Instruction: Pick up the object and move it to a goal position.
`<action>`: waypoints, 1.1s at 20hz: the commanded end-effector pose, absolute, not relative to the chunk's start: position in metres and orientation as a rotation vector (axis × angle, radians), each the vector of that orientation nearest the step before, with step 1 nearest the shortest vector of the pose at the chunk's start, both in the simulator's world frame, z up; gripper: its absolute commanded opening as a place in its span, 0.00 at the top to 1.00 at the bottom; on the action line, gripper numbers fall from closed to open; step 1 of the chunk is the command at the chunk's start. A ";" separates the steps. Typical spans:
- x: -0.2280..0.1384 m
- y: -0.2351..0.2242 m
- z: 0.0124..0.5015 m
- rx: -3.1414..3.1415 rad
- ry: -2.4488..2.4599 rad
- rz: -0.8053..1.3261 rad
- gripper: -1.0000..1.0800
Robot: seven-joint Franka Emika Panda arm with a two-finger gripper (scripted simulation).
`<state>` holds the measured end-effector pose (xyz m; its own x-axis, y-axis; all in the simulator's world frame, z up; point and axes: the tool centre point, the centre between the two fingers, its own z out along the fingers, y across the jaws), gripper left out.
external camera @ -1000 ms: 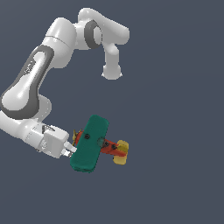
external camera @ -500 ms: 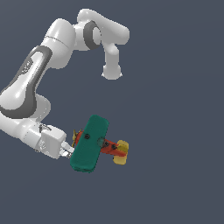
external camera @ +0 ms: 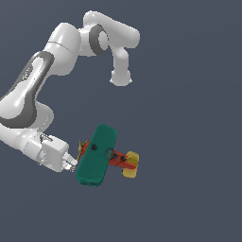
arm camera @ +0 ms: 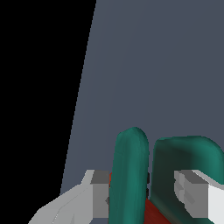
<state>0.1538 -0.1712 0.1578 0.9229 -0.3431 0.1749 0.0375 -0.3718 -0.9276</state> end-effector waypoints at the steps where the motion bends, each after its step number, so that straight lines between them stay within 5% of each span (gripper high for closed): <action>1: 0.154 -0.170 0.157 -1.906 0.223 -0.408 0.38; 22: 0.160 -0.162 0.154 -1.817 0.240 -0.420 0.38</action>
